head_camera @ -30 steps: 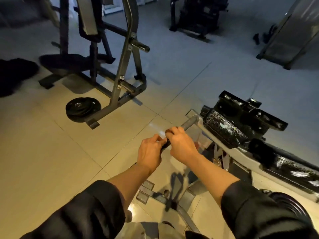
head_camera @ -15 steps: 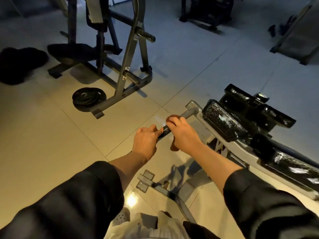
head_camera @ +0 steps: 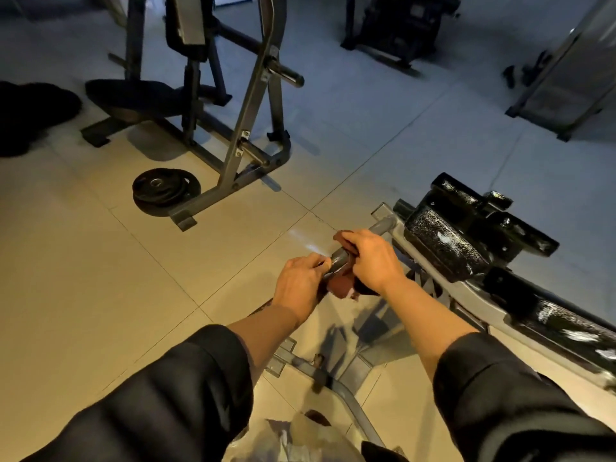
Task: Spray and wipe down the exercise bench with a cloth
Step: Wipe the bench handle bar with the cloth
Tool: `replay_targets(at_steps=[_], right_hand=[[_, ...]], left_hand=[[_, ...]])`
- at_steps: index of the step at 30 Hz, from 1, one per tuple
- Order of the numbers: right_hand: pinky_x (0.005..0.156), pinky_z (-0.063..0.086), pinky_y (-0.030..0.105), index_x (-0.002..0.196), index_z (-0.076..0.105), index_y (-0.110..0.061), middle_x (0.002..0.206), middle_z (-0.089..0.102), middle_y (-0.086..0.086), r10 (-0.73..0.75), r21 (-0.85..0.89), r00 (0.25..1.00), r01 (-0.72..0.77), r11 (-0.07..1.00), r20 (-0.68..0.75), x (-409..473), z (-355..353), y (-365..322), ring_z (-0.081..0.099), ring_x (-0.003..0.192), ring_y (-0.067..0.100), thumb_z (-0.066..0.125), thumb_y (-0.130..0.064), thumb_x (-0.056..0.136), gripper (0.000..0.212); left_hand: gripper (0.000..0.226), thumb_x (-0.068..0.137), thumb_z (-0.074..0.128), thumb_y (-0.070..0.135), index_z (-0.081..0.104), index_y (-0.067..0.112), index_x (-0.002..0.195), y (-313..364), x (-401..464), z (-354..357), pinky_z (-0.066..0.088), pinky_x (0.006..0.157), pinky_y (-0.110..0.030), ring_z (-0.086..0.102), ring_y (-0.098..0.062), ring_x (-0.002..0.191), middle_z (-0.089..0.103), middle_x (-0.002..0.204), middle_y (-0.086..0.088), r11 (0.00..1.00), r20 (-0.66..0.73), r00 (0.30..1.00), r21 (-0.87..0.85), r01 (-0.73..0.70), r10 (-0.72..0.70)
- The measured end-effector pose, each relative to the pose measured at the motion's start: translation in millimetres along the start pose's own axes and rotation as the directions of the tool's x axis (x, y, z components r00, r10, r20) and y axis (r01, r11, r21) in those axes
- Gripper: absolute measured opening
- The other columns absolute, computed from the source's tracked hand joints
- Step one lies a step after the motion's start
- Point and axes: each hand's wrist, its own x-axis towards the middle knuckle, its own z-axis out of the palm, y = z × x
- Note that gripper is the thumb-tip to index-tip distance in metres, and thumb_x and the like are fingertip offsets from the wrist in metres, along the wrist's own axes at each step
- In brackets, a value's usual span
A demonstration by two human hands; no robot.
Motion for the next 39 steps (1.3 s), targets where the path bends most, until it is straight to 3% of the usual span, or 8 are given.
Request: replay_targets(at_steps=[4, 7, 11, 16, 25, 28, 34, 39], right_hand=[[0.09, 0.047, 0.035, 0.111, 0.065, -0.009, 0.111, 0.059, 0.008, -0.052, -0.121, 0.998, 0.054, 0.991, 0.024, -5, 19, -23, 0.055, 0.105, 0.028, 0.061, 0.001, 0.084, 0.029], [0.089, 0.051, 0.038, 0.109, 0.063, -0.01, 0.11, 0.058, 0.007, -0.087, -0.164, 0.995, 0.095, 0.982, 0.055, -10, 33, -35, 0.054, 0.106, 0.027, 0.064, 0.0, 0.084, 0.027], [0.09, 0.051, 0.038, 0.114, 0.06, -0.01, 0.117, 0.055, 0.008, -0.13, -0.232, 0.979, 0.165, 0.959, 0.159, -18, 47, -56, 0.05, 0.113, 0.027, 0.062, -0.003, 0.084, 0.031], [0.092, 0.047, 0.039, 0.134, 0.051, -0.013, 0.129, 0.05, 0.009, -0.219, -0.271, 0.917, 0.316, 0.909, 0.334, -24, 44, -66, 0.045, 0.12, 0.029, 0.059, -0.006, 0.087, 0.048], [0.095, 0.047, 0.038, 0.136, 0.048, -0.014, 0.126, 0.05, 0.009, 0.005, -0.395, 0.992, 0.045, 0.918, 0.123, -8, 3, -30, 0.047, 0.116, 0.028, 0.057, -0.004, 0.089, 0.048], [0.098, 0.046, 0.035, 0.135, 0.048, -0.011, 0.129, 0.05, 0.008, -0.06, -0.331, 0.99, 0.099, 0.938, 0.125, -24, 30, -59, 0.048, 0.12, 0.026, 0.059, -0.002, 0.088, 0.049], [0.099, 0.045, 0.038, 0.147, 0.036, -0.011, 0.143, 0.039, 0.012, -0.164, -0.247, 0.954, 0.227, 0.942, 0.25, -47, 64, -88, 0.042, 0.124, 0.03, 0.061, -0.011, 0.089, 0.063], [0.091, 0.048, 0.039, 0.145, 0.04, -0.018, 0.137, 0.047, 0.006, -0.16, -0.347, 0.954, 0.244, 0.906, 0.253, -28, 26, -61, 0.044, 0.122, 0.028, 0.056, -0.007, 0.089, 0.059]], left_hand=[[0.06, 0.07, 0.083, 0.007, 0.062, 0.016, 0.126, -14, -35, 9, 0.052, 0.082, -0.038, 0.058, -0.029, 0.106, 0.059, 0.125, -0.011, 1.0, -0.202, 0.979, 0.003, -0.009, 0.009], [0.061, 0.064, 0.084, 0.003, 0.065, 0.014, 0.121, -31, -62, 9, 0.045, 0.075, -0.033, 0.058, -0.024, 0.09, 0.063, 0.107, -0.006, 0.999, -0.257, 0.966, 0.029, 0.044, -0.035], [0.06, 0.057, 0.085, -0.001, 0.07, 0.016, 0.112, -39, -78, 10, 0.029, 0.073, -0.03, 0.059, -0.021, 0.076, 0.065, 0.09, 0.001, 0.989, -0.214, 0.975, 0.12, 0.085, -0.058], [0.055, 0.047, 0.088, 0.003, 0.075, 0.014, 0.099, -37, -77, 7, 0.029, 0.075, -0.031, 0.059, -0.022, 0.066, 0.062, 0.077, 0.0, 0.979, -0.208, 0.978, 0.193, 0.064, -0.023], [0.064, 0.043, 0.09, 0.005, 0.073, 0.015, 0.103, -37, -80, 11, 0.035, 0.077, -0.032, 0.058, -0.02, 0.066, 0.061, 0.078, 0.001, 0.966, -0.181, 0.982, 0.243, 0.091, -0.047], [0.063, 0.044, 0.09, 0.008, 0.074, 0.016, 0.104, -36, -81, 11, 0.044, 0.075, -0.032, 0.059, -0.02, 0.069, 0.062, 0.079, 0.002, 0.967, -0.174, 0.984, 0.239, 0.09, -0.048], [0.057, 0.044, 0.093, 0.027, 0.073, 0.015, 0.097, -40, -79, 11, 0.03, 0.078, -0.032, 0.059, -0.021, 0.069, 0.06, 0.077, 0.0, 0.967, -0.129, 0.991, 0.248, 0.06, -0.029], [0.072, 0.037, 0.089, 0.007, 0.073, 0.013, 0.107, -44, -80, 12, 0.03, 0.082, -0.032, 0.06, -0.022, 0.07, 0.062, 0.081, 0.0, 0.961, -0.129, 0.991, 0.272, 0.054, -0.019]])
